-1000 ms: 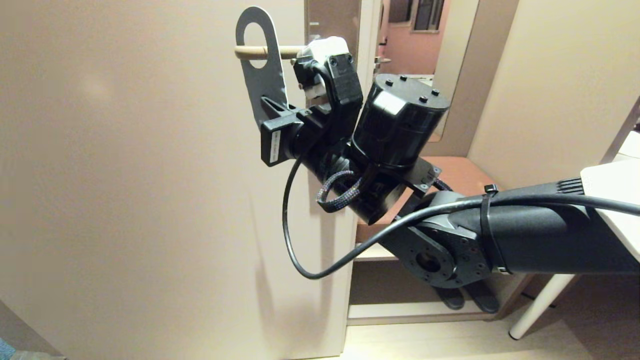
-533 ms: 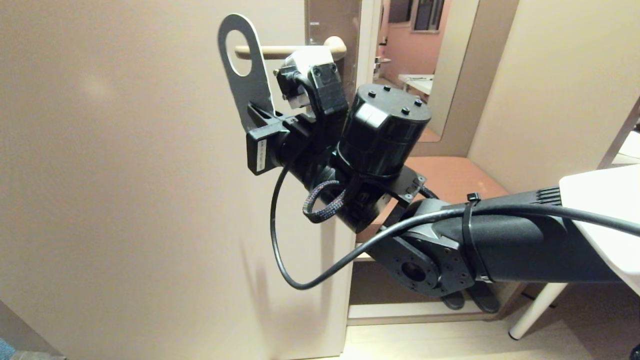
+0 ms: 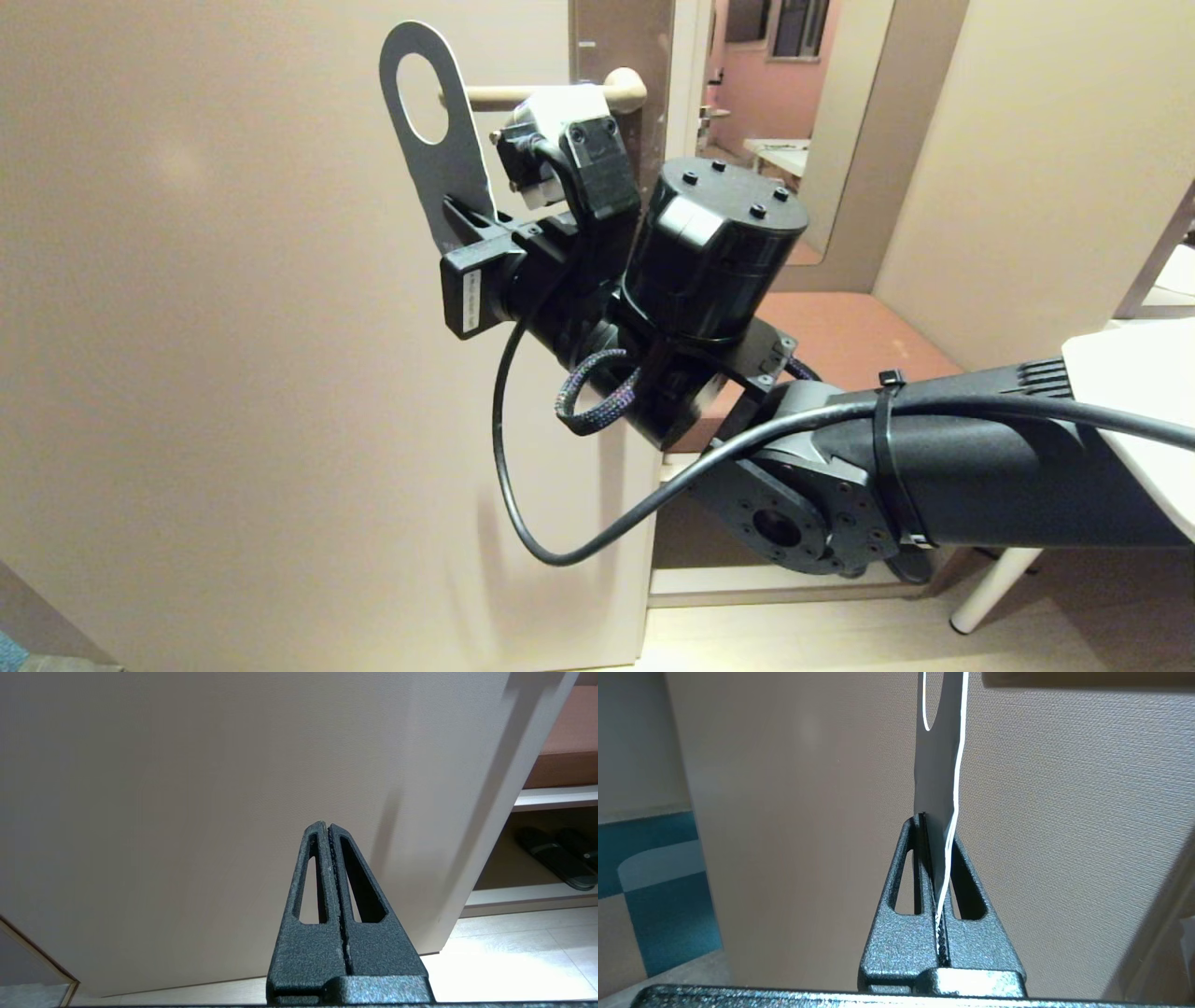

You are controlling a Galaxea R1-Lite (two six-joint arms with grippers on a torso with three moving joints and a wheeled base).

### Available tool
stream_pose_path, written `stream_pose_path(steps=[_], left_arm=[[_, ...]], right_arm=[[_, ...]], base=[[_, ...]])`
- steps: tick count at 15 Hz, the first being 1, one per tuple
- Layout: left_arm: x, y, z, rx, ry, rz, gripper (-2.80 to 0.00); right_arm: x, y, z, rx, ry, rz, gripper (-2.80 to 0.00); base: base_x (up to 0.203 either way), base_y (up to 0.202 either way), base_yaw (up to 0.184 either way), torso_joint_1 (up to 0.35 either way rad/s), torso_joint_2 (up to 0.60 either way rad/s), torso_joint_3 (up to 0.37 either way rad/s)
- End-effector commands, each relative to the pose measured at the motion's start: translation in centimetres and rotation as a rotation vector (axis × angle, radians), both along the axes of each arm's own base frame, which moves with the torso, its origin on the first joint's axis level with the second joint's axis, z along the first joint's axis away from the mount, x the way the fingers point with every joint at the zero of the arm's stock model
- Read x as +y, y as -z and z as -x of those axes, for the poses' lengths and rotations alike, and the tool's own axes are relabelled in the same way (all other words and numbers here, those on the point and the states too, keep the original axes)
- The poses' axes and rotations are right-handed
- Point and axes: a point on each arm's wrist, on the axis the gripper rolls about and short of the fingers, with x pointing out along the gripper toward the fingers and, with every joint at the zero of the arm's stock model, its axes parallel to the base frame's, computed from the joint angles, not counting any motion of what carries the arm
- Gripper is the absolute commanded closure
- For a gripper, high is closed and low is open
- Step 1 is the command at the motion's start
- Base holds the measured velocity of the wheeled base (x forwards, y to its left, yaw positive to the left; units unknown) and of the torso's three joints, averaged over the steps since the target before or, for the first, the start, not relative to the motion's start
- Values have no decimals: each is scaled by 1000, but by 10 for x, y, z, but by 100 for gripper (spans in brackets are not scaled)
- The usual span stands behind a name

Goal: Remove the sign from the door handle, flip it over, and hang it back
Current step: Hand it to the other hand

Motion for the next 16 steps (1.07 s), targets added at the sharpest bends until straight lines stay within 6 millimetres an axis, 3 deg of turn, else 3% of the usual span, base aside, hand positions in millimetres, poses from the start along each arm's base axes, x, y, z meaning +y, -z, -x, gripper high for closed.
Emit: stream_pose_path(steps=[1,16], left_arm=[[0,0,0,1,0,0,0],[0,0,0,1,0,0,0]], right_arm=[[-5,-6,4,-8,1,-8,0],[-70,-16,35,-24,-8,90,0]], base=[[0,0,0,0,0,0],[0,0,0,0,0,0]])
